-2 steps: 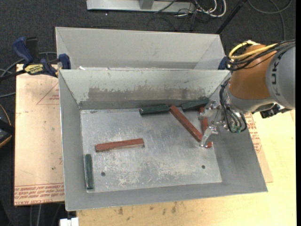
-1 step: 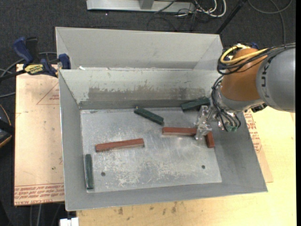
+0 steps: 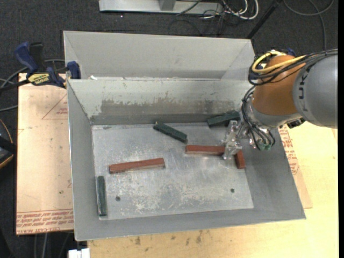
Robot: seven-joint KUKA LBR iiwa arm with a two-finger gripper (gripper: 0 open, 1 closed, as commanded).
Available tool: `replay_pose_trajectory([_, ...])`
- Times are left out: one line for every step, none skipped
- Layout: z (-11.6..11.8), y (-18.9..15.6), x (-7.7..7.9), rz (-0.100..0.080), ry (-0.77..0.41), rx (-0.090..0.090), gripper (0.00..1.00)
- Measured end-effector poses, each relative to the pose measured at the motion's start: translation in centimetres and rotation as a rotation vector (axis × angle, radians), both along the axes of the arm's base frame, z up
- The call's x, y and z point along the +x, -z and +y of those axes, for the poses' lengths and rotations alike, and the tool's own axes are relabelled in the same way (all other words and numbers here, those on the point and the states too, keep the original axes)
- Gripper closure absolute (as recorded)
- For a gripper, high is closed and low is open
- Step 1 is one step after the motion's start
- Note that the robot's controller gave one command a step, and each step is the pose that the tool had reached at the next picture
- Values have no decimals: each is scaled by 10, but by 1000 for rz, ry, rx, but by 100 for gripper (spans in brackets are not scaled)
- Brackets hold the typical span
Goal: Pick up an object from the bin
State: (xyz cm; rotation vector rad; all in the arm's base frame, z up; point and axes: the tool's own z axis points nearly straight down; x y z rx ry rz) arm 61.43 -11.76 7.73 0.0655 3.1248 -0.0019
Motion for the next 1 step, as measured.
replay_pose_trajectory([7,-188,-3,3,-56,-1,100])
